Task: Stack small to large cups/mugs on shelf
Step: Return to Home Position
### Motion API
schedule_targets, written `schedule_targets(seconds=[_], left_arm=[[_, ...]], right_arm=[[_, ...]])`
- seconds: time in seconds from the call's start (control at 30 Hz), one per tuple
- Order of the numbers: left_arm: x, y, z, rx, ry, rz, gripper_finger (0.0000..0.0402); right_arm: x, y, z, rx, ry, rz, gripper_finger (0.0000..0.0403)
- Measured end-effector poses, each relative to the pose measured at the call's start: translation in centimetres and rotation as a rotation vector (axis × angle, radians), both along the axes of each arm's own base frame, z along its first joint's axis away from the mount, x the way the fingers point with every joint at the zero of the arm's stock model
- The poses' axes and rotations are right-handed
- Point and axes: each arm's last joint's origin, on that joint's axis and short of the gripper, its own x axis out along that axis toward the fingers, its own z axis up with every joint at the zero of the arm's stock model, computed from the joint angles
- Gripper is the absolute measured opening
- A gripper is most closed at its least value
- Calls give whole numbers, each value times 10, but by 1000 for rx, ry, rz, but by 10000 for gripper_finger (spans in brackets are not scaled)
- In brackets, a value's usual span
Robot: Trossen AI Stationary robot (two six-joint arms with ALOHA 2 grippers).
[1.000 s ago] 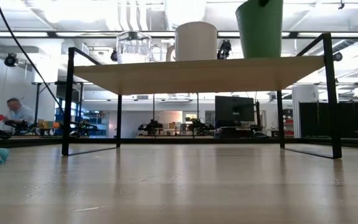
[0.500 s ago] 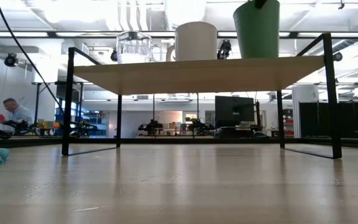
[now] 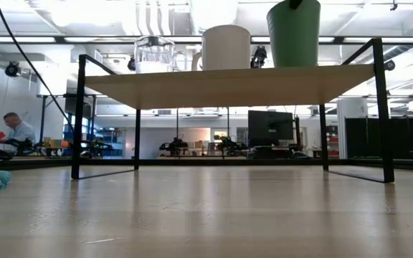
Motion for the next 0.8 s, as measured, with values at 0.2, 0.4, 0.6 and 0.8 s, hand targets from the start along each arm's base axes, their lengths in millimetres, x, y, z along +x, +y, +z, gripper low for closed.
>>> schedule_targets(seconds=[0.2, 0.4, 0.6, 0.8], left_arm=[[0, 0, 0, 0, 0, 0, 75], [0, 0, 0, 0, 0, 0, 75], [0, 0, 0, -2, 0, 1, 75], [-3, 1, 2, -5, -8, 1, 75]], right_arm=[[1, -1, 0, -7, -4, -2, 92], [0, -1, 6, -5, -26, 6, 107], [-6, -2, 39, 24, -144, 20, 109], [-22, -3, 80, 134, -283, 54, 106]])
